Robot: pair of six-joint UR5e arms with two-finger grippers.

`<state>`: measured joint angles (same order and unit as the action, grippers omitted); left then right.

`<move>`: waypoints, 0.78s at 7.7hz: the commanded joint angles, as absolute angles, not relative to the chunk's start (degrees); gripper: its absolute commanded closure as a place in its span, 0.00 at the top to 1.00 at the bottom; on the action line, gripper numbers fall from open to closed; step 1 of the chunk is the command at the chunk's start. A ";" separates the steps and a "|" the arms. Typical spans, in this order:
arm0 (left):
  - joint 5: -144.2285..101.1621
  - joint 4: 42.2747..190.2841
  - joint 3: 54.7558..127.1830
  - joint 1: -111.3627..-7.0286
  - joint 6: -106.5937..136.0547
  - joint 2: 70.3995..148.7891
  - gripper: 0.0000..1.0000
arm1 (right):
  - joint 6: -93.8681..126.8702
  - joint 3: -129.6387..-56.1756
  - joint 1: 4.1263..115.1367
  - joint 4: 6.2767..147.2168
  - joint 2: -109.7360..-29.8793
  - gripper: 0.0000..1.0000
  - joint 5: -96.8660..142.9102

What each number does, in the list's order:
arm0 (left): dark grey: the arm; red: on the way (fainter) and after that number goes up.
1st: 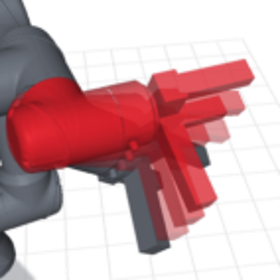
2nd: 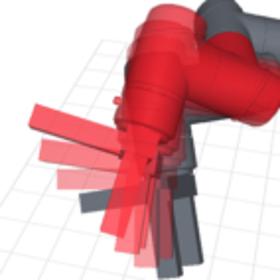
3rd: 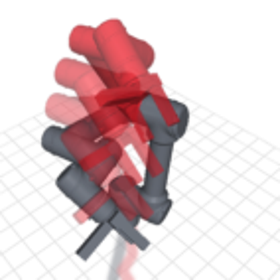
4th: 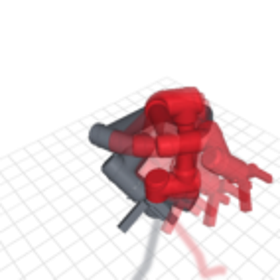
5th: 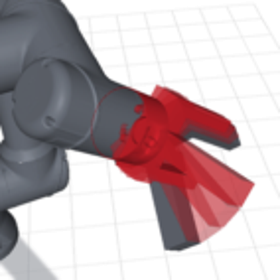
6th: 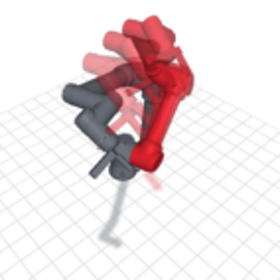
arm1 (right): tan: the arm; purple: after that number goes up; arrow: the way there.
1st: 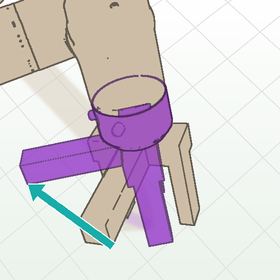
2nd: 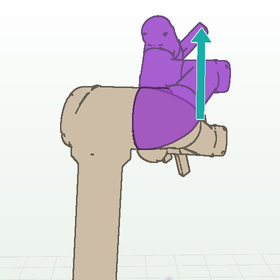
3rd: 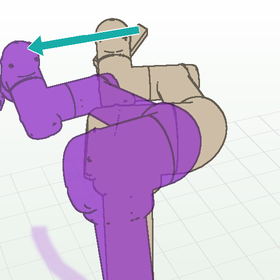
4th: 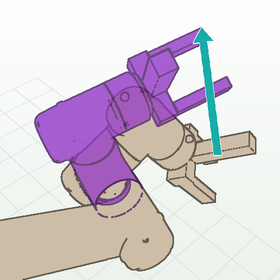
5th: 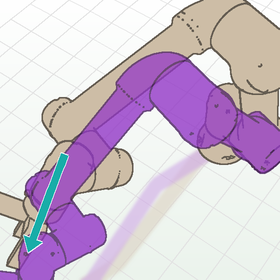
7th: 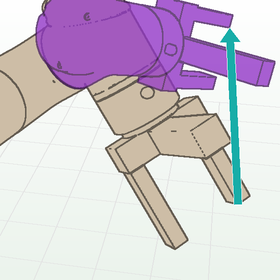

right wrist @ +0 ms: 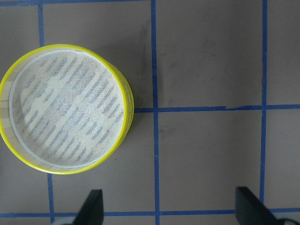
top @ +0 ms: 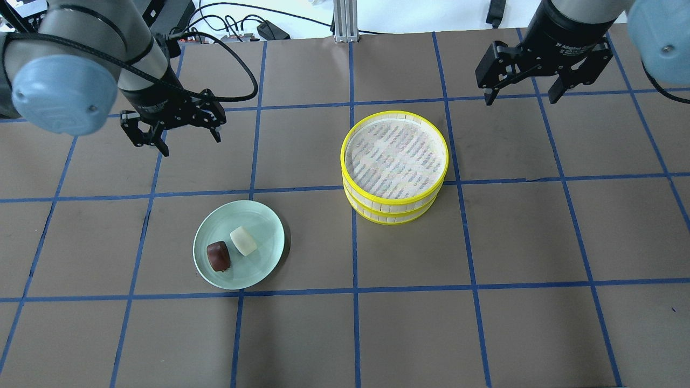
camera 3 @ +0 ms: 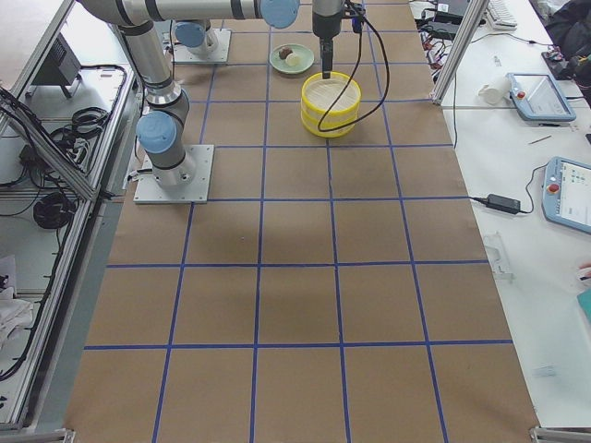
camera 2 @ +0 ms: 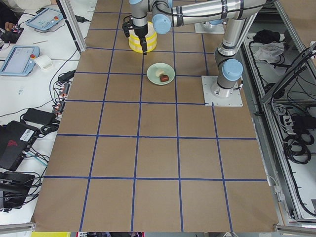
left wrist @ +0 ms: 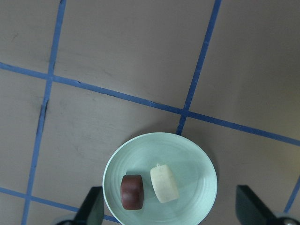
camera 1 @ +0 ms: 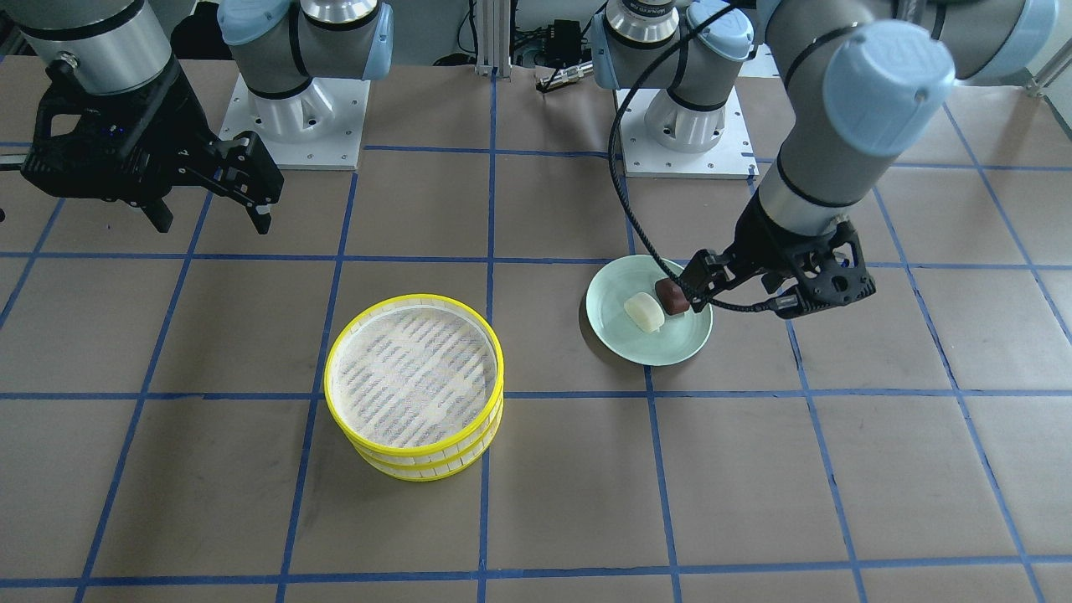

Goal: Place buns in different layers of steamer
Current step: 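Move left gripper over the plate while right gripper reaches to the steamer rim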

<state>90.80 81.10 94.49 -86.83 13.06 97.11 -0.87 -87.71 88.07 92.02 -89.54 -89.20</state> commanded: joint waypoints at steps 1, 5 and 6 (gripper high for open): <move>87.81 76.90 100.19 -86.84 17.66 100.89 1.00 | -0.44 -92.43 88.41 100.65 -86.16 1.00 -88.77; 85.78 78.13 104.15 -86.92 19.24 104.76 0.93 | 1.22 -95.01 88.77 106.61 -78.41 1.00 -88.59; 85.78 78.13 104.24 -86.92 19.86 105.20 0.88 | 1.49 -95.10 89.20 107.92 -76.40 1.00 -85.81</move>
<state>85.89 78.03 103.63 -86.91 18.64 103.87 0.61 -94.84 88.75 105.96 -79.54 -88.54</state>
